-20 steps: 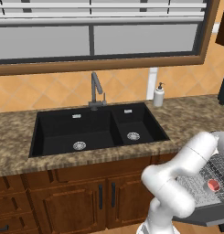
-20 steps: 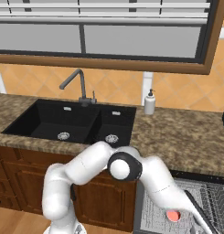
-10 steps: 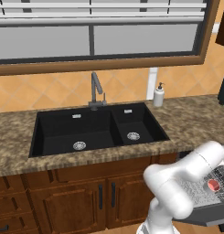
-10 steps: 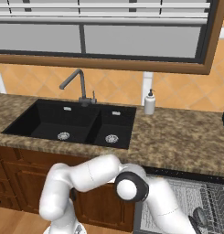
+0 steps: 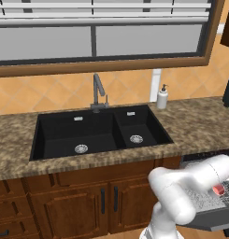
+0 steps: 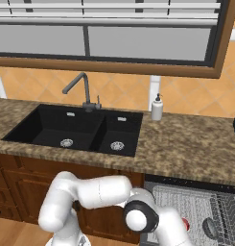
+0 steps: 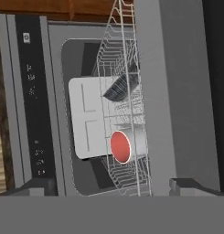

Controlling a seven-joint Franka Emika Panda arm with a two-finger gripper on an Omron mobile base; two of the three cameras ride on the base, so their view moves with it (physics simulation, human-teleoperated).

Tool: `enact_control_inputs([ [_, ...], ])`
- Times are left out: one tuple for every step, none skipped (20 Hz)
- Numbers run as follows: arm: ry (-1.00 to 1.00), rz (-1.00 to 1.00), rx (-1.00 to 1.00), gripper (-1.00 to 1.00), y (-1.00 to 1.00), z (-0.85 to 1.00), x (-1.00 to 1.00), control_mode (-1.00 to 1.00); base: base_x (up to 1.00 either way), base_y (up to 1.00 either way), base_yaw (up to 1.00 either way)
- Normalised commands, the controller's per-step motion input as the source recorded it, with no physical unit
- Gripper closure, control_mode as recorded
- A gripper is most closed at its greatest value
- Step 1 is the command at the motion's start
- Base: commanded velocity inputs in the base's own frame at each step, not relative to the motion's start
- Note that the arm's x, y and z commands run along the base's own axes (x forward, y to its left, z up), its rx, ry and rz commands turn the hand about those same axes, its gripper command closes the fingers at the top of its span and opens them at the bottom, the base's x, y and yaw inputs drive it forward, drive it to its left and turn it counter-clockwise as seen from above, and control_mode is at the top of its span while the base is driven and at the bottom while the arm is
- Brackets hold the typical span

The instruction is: Pick up the cup and bowl from the counter, place them in the dishwasher, and close the dishwasher door.

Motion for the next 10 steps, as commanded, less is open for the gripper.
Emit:
enact_control_inputs([
  [-0.07, 0.00, 0.00, -1.00, 0.00, -0.25, -0.13, -1.00, 0.00, 0.00, 0.00],
  [-0.08, 0.00, 0.00, -1.00, 0.00, -0.29, -0.14, -1.00, 0.00, 0.00, 0.00],
  [-0.08, 0.00, 0.00, -1.00, 0.00, -0.36, -0.13, -1.00, 0.00, 0.00, 0.00],
  [-0.07, 0.00, 0.00, -1.00, 0.00, -0.44, -0.09, -1.00, 0.00, 0.00, 0.00],
  [-0.07, 0.00, 0.00, -1.00, -0.01, -0.50, -0.08, -1.00, 0.00, 0.00, 0.00],
  [-0.07, 0.00, 0.00, -1.00, -0.01, -0.54, -0.06, -1.00, 0.00, 0.00, 0.00],
  [-0.05, 0.00, 0.00, -1.00, 0.00, -0.62, -0.04, -1.00, 0.00, 0.00, 0.00],
  [-0.05, 0.00, 0.00, -1.00, -0.01, -0.69, 0.00, -1.00, 0.00, 0.00, 0.00],
  [-0.04, 0.00, 0.00, -1.00, -0.02, -0.73, 0.00, -1.00, 0.00, 0.00, 0.00],
  [-0.03, 0.00, 0.00, -1.00, -0.03, -0.79, 0.00, -1.00, 0.00, 0.00, 0.00],
])
